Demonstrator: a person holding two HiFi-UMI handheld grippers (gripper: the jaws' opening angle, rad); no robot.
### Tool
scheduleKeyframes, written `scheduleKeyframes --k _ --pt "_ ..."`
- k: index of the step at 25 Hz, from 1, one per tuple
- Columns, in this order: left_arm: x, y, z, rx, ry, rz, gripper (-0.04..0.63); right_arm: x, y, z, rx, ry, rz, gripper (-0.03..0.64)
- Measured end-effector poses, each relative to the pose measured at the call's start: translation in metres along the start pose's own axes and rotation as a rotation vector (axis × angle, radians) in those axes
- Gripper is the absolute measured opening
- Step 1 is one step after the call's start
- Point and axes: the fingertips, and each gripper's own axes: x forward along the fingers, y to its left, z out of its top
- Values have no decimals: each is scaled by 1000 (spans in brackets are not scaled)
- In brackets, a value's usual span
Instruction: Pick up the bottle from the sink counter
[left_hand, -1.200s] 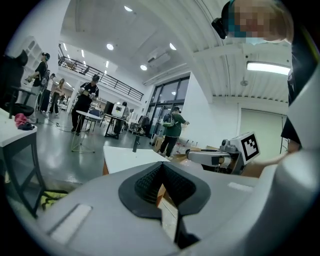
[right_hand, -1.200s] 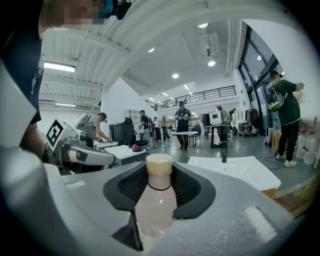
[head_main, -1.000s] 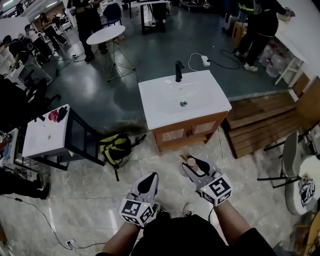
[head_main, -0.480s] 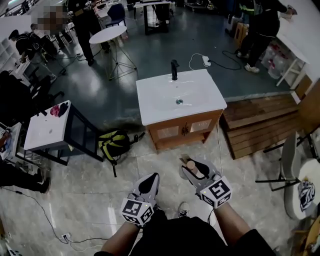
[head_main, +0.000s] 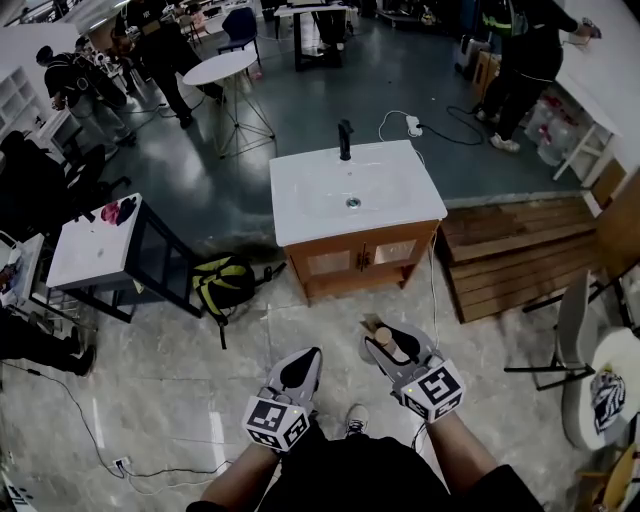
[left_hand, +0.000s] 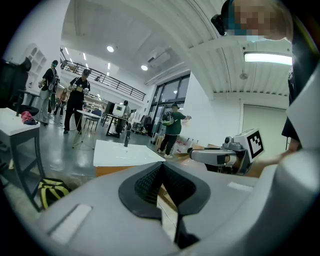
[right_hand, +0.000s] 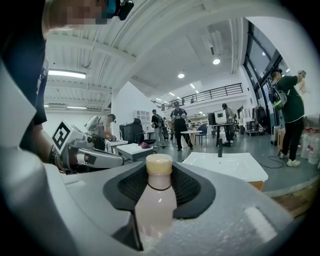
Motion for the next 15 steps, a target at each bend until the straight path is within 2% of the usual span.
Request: scheduleKeyframes --k 15 --pt "-9 -19 -7 3 -5 36 3 -16 6 -4 -9 -3 38 141"
